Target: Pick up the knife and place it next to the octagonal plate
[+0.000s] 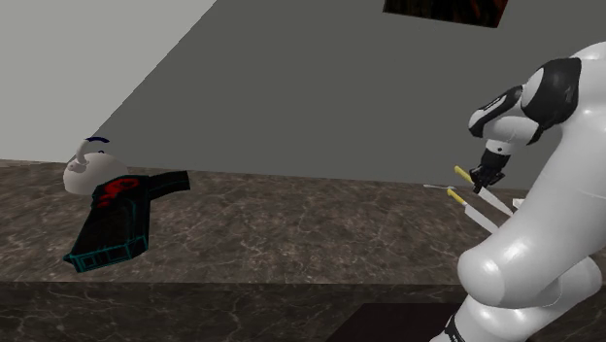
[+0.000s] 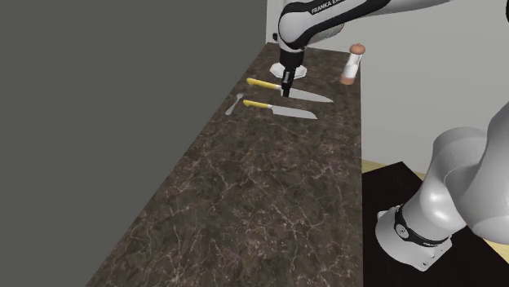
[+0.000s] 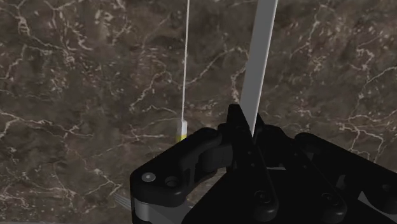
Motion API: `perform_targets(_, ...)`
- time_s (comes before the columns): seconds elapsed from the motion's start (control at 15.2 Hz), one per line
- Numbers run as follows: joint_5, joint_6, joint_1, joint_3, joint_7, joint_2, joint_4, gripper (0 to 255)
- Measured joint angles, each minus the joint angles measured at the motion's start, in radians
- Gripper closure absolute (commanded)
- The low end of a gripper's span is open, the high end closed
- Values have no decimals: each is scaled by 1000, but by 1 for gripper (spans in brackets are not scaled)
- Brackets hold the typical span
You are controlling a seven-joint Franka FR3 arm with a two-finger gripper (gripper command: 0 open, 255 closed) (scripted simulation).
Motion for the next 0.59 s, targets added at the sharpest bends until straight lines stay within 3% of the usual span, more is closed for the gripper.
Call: perform_targets(0.59,138,-54,-152,-81,-287,170,170,255)
